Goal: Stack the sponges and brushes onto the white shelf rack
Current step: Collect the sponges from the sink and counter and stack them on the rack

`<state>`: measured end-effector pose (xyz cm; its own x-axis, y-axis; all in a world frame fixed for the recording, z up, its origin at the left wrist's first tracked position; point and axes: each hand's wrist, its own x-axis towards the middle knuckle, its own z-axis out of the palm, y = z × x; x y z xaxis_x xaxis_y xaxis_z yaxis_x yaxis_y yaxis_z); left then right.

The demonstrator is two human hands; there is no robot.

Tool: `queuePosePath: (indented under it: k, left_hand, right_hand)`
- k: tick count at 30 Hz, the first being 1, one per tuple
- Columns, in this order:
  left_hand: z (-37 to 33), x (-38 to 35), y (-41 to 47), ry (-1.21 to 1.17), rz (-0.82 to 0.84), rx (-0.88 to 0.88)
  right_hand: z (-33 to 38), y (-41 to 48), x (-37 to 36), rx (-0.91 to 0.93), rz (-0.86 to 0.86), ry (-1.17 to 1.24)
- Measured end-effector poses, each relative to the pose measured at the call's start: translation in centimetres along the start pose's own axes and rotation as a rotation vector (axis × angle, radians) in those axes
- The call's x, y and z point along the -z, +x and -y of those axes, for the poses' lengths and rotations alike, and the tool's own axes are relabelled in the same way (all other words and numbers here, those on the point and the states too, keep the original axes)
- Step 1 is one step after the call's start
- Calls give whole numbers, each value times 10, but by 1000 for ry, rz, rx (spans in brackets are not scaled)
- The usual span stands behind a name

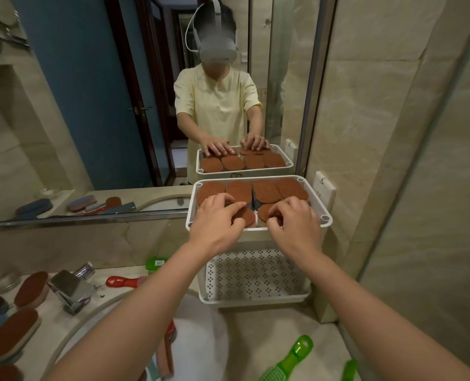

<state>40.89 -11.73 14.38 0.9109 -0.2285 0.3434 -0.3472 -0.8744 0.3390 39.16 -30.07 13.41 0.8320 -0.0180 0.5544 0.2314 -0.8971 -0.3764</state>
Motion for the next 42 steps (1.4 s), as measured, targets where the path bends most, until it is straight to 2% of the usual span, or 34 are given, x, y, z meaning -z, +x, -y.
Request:
queuePosePath:
  k: [2,5,10,14,18,31,37,42]
  left_hand:
    - [-1,2,-2,-113,-47,-17]
    - [-1,6,-14,-308,-204,-56]
    - [4,-6,-54,-361,-387,-37]
    - [18,-24,-94,-304,-446,3]
    - [35,-38,-129,-257,-473,127]
    - [130,-52,-222,-285,-320,621]
    - [197,-71,-249,-279,-153,762]
    - [242,-91,-258,-308,13,805]
  right_hand:
    - [1,-5,-1,39,-58,94]
    - [9,-18,-4,134,-130,317]
    - [28,-47,-16,221,-214,507]
    - [41,-74,-36,302,-88,587]
    - [49,-103,-62,266,118,630]
    - [104,-149,-152,150,672,596]
    - [131,-161,-206,-26,821,508]
    - [147,-172,-259,-184,861,491]
